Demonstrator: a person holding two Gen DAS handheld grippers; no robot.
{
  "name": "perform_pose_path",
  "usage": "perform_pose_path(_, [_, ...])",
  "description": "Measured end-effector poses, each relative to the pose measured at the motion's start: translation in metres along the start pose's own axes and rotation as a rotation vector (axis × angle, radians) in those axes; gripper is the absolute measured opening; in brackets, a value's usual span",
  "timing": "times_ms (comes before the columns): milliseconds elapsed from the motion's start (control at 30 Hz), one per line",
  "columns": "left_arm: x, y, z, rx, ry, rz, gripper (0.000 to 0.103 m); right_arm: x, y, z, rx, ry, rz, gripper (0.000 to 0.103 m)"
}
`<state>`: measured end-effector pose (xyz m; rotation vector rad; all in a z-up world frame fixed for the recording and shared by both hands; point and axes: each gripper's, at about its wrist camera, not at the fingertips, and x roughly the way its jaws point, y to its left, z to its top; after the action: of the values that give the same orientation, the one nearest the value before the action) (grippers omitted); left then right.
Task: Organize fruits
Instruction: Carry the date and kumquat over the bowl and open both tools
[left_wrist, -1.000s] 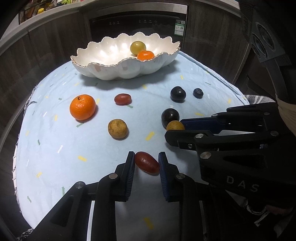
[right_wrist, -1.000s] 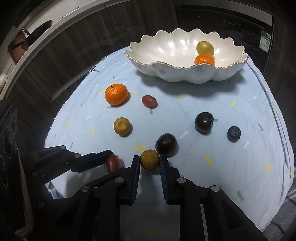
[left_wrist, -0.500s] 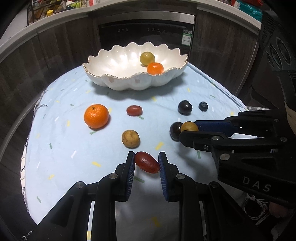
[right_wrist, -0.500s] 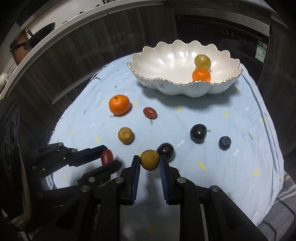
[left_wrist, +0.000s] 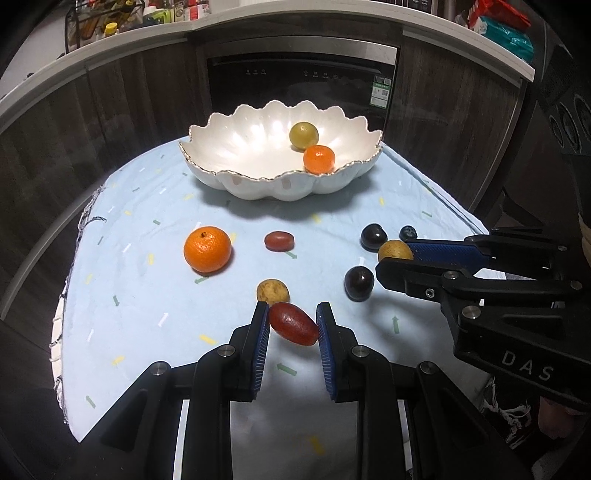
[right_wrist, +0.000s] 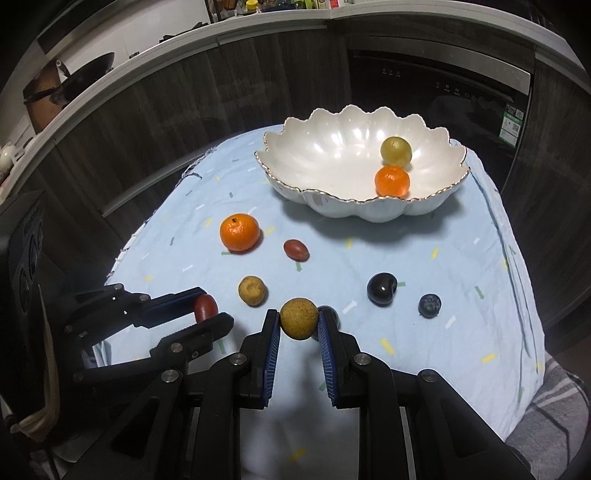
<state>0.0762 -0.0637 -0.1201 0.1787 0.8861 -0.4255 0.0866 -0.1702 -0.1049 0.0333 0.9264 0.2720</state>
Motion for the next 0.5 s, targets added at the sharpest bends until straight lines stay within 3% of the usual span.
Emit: perform_pose_path(500, [-0.009,0.008,0.021,-0.023,-0.035,0.008,0.026,-0.011,-0.003,0.018,0.001,-0.037,-0.012,0.023])
